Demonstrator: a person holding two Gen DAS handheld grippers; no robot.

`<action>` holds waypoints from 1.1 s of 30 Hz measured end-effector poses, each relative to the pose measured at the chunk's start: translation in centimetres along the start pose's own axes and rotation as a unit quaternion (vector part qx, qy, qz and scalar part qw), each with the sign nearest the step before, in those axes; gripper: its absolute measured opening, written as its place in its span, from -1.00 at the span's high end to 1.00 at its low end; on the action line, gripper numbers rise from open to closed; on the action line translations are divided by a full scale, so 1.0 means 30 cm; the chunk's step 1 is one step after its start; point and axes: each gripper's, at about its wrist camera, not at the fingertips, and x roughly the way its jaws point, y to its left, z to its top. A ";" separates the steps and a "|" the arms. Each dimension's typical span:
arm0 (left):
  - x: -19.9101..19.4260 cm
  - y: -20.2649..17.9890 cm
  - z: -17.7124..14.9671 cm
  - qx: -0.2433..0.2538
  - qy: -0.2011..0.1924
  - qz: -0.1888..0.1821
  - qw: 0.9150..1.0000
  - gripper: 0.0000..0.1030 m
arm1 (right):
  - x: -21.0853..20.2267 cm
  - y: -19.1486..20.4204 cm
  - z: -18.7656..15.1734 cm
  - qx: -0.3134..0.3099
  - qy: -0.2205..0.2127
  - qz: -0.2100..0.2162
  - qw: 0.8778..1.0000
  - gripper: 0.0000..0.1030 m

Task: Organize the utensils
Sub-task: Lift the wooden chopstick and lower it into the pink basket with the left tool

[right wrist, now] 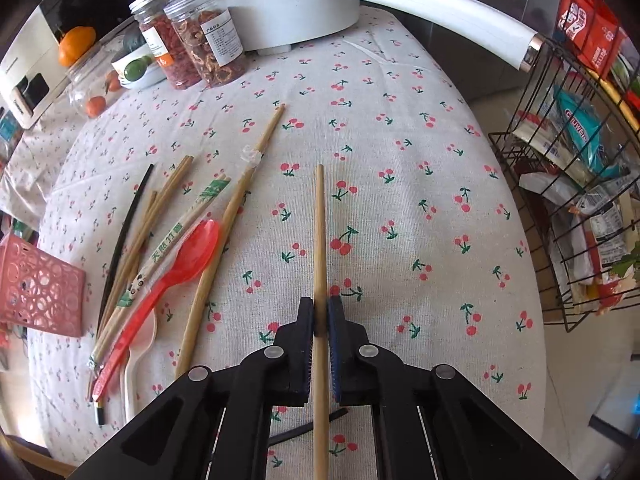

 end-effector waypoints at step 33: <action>-0.232 0.321 0.057 -0.006 -0.114 0.154 0.981 0.86 | -0.698 0.450 -0.051 -0.065 -0.323 0.225 0.917 0.86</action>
